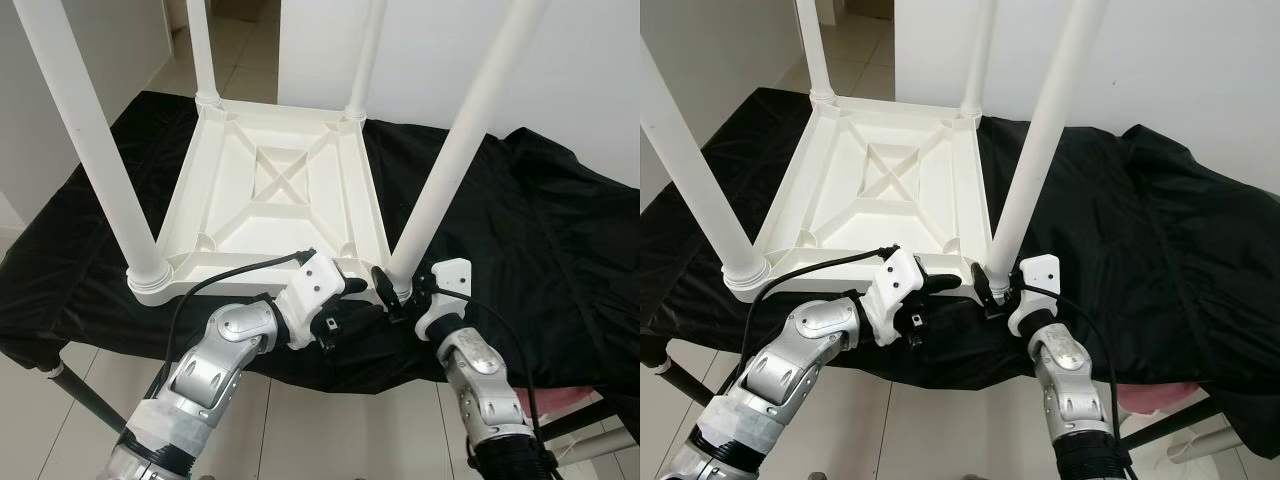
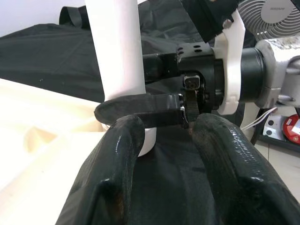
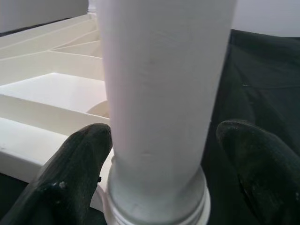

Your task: Building children table

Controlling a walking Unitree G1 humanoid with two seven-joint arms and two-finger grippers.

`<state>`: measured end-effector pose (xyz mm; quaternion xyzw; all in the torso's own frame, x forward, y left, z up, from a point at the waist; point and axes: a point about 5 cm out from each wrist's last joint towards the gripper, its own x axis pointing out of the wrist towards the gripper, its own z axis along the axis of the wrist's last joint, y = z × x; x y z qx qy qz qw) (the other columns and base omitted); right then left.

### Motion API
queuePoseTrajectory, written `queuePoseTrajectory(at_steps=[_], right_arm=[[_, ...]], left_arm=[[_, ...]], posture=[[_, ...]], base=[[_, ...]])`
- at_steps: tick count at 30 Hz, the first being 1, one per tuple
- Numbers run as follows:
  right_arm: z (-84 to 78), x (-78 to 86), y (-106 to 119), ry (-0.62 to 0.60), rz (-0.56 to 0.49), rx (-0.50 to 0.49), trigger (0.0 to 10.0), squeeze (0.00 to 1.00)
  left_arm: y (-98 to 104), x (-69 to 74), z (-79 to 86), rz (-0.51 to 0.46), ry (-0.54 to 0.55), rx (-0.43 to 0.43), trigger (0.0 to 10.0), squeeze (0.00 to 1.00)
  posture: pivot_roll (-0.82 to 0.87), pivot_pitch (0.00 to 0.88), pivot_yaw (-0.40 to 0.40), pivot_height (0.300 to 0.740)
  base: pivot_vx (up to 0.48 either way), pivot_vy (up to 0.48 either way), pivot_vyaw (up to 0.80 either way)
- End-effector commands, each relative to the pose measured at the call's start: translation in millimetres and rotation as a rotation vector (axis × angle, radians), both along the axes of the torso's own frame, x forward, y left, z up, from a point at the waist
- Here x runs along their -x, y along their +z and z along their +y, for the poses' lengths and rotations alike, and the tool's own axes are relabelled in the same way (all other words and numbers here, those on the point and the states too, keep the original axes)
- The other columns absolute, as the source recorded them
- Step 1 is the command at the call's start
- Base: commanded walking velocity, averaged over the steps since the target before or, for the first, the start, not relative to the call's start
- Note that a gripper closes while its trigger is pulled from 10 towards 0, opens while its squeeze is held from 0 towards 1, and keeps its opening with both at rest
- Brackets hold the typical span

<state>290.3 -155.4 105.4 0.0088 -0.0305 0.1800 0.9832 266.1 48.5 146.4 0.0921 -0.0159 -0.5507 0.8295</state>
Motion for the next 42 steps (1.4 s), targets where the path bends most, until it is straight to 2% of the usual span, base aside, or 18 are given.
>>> queuePoseTrajectory(at_steps=[1, 6, 10, 12, 19, 20, 21, 22, 24, 25, 34, 35, 42], right_arm=[[-1.7, -0.7, -0.3, 0.015, -0.001, 0.003, 10.0, 0.0], [-2.5, -8.7, 1.0, 0.134, 0.008, 0.039, 10.0, 0.0], [-3.1, -11.3, 1.4, 0.16, 0.009, 0.054, 10.0, 0.0], [-6.3, -18.9, 2.4, 0.21, 0.014, 0.103, 10.0, 0.0], [-9.7, -24.2, 3.0, 0.24, 0.015, 0.143, 10.0, 0.0], [-11.1, -25.5, 3.2, 0.249, 0.015, 0.158, 4.5, 0.0], [-11.1, -25.5, 3.2, 0.249, 0.015, 0.158, 4.5, 0.0], [-12.9, -26.5, 3.6, 0.253, 0.013, 0.168, 1.8, 0.0], [-12.9, -26.5, 3.6, 0.253, 0.013, 0.168, 1.8, 0.0], [-14.0, -26.6, 3.6, 0.256, 0.012, 0.173, 0.0, 0.0], [-15.2, -23.5, -2.0, 0.276, 0.015, 0.158, 0.1, 0.0], [-15.5, -23.1, -2.7, 0.265, 0.018, 0.142, 10.0, 0.0], [-14.4, -21.0, -4.2, 0.208, 0.028, 0.104, 10.0, 0.0]], left_arm=[[-1.8, 1.9, -1.5, -0.001, -0.006, -0.006, 10.0, 0.0], [-2.7, 2.8, 0.0, 0.007, -0.005, -0.008, 10.0, 0.0], [-3.3, 3.4, 0.1, 0.009, -0.006, -0.009, 10.0, 0.0], [-3.2, 3.4, 0.1, 0.01, -0.003, -0.009, 10.0, 0.0], [-2.5, 2.9, 0.7, 0.008, 0.003, -0.008, 10.0, 0.0], [-2.5, 2.9, 1.2, 0.007, 0.007, -0.008, 10.0, 0.0], [-2.5, 2.9, 1.2, 0.007, 0.007, -0.008, 10.0, 0.0], [-2.5, 3.4, 1.4, 0.006, 0.011, -0.007, 10.0, 0.0], [-2.5, 3.4, 1.4, 0.006, 0.011, -0.007, 10.0, 0.0], [-2.5, 3.6, 1.7, 0.006, 0.014, -0.006, 10.0, 0.0], [-1.7, 2.6, 1.2, 0.005, 0.019, -0.002, 10.0, 0.0], [-1.7, 2.5, 0.8, 0.005, 0.018, -0.001, 10.0, 0.0], [-1.8, 2.5, -0.3, 0.004, 0.016, 0.0, 10.0, 0.0]], posture=[[0.0, 0.0, -0.085, 0.74], [-0.01, 0.0, -0.076, 0.74], [0.0, 0.0, -0.076, 0.74], [0.0, 0.0, -0.081, 0.74], [0.01, 0.0, -0.083, 0.74], [0.01, 0.0, -0.092, 0.74], [0.01, 0.0, -0.092, 0.74], [0.02, 0.0, -0.096, 0.74], [0.02, 0.0, -0.096, 0.74], [0.02, 0.0, -0.097, 0.74], [0.01, 0.0, -0.097, 0.74], [0.01, 0.0, -0.098, 0.74], [0.0, 0.0, -0.098, 0.74]], base=[[0.0, 0.0, 0.0], [0.0, 0.0, 0.0], [0.0, 0.0, 0.0], [0.0, 0.0, 0.0], [0.0, 0.0, 0.0], [0.0, 0.0, 0.0], [0.0, 0.0, 0.0], [0.0, 0.0, 0.0], [0.0, 0.0, 0.0], [0.0, 0.0, 0.0], [0.0, 0.0, 0.0], [0.0, 0.0, 0.0], [0.0, 0.0, 0.0]])
